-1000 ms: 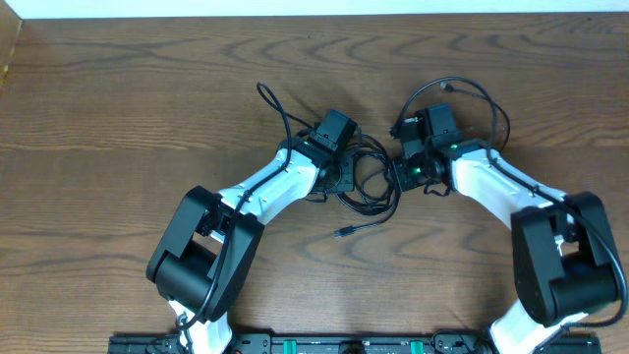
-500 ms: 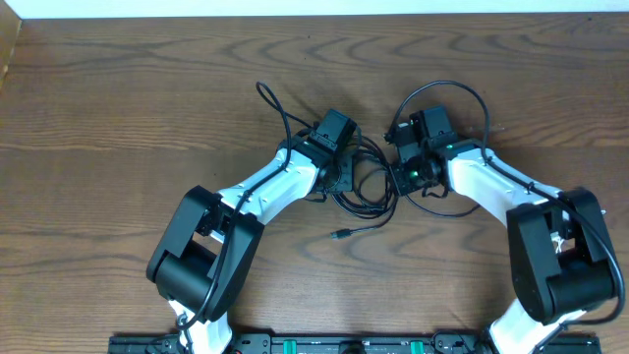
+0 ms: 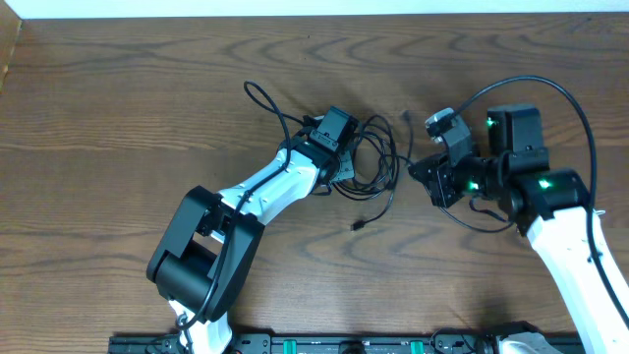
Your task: Untangle cables
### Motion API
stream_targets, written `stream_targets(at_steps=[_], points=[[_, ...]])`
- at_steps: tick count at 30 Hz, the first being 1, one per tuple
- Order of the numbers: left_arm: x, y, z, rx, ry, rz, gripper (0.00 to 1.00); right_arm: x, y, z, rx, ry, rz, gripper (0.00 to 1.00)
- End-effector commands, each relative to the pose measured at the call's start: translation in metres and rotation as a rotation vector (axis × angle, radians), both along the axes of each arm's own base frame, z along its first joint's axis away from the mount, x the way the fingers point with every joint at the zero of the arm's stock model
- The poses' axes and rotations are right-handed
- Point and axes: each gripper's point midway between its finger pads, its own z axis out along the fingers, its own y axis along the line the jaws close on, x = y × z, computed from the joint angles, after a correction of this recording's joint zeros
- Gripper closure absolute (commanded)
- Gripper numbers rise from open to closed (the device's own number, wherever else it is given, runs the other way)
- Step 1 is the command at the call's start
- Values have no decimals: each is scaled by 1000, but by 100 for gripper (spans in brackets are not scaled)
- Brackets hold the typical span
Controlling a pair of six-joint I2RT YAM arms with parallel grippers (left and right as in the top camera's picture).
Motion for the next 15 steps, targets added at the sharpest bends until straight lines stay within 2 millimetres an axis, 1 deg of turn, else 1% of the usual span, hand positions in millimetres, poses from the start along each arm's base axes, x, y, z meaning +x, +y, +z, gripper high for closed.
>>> stream_targets(at_steps=[1,2,4,5,6,8,10,13,14,15], points=[[4,8,-1,22,-13,49,92,-3,6,17,35,-59,55,99],[3,8,-1,24,-10,48,92,0,3,15,16,-66,39,99],[2,9,-2,29,-2,48,92,15,-16,5,-64,-39,-106,99],[1,10,-2,31,1,48,92,26,-37,-4,-129,-8,-265,99],[0,10,-3,33,4,48,92,33,-55,-10,-180,13,-394,98],[0,11,-3,35,6,48,92,40,-86,-18,-257,41,-610,98],[0,11,-3,35,6,49,91,41,-111,-23,-316,61,-778,99],[0,12,-3,36,6,50,92,36,-138,-29,-374,92,-977,98],[1,12,-3,35,6,52,92,35,-141,-32,-379,101,-1007,94],[1,13,-3,34,7,55,92,35,-141,-33,-379,108,-1010,87]])
